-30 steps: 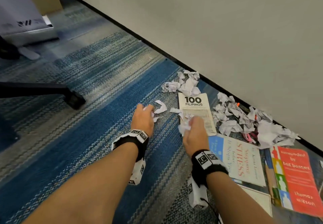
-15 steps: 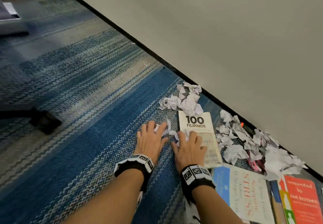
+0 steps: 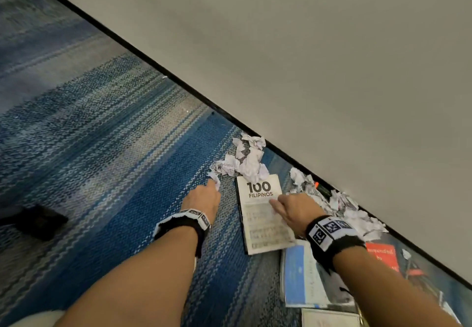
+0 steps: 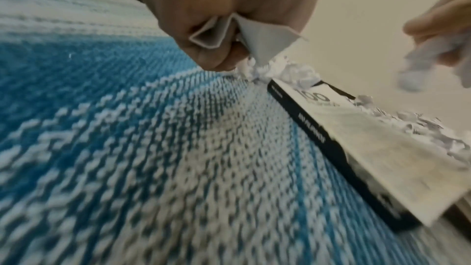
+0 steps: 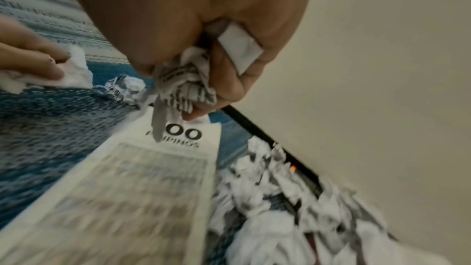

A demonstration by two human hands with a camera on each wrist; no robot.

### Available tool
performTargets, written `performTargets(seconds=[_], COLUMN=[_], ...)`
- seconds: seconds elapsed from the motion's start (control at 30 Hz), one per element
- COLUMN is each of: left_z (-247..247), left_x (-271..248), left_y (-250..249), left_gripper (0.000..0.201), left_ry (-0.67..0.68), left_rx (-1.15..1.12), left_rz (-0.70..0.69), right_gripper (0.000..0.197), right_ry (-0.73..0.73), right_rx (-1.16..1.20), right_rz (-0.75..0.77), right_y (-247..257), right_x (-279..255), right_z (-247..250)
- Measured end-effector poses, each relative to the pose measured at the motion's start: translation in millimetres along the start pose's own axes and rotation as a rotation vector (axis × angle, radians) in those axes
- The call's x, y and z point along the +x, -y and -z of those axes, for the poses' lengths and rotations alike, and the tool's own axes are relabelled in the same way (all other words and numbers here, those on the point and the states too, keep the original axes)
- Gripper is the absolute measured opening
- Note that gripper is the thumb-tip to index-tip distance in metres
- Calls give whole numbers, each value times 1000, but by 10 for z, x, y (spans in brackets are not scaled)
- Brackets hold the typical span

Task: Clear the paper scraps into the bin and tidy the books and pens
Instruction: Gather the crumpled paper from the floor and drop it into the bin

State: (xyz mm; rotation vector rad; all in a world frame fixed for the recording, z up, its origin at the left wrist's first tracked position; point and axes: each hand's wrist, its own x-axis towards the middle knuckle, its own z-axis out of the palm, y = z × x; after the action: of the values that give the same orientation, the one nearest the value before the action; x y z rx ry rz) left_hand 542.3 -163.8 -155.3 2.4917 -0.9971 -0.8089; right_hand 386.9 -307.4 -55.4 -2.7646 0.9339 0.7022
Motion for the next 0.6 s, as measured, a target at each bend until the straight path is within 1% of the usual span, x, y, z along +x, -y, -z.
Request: performTargets(seconds=[0.07,0.17,0.2,0.23,0.3,0.37,0.47,0.53,0.6], left_z=[92,179,212,249,391,559,715,710,596], left_x=[92,199,219,228,244,220,233,370,515], left_y=[-87,-227,-258,-277,-302,-313,-361,-364,-358], left_gripper=[32,33,37,38,33,28,27,28,27], left_ry=[-42,-100,-111,-109,-91,-69,-72,-131,-209], left_rx=[-14,-16,4,29,69,85,83,59,26], left_rz=[-11,-31,-38,-50,-32,30,95,112,107], right_gripper=[40,18,13,12,22,34,44,45,41], right_ry=[-15,-119,-135,-137,-121,-121,-122,-173,-242], right_rx=[-58,-36,-18,1,34,101,233,253,256], right_rz=[-4,-36,-46,-58,-70,-54,52,118,114], right_y=[-85,-135,-114,-93,-69,-5,137,258,346], right_x=[51,196,260,317,467,633,886,1136,1337], right_z=[235,417,451,465,479,461,349,245,120])
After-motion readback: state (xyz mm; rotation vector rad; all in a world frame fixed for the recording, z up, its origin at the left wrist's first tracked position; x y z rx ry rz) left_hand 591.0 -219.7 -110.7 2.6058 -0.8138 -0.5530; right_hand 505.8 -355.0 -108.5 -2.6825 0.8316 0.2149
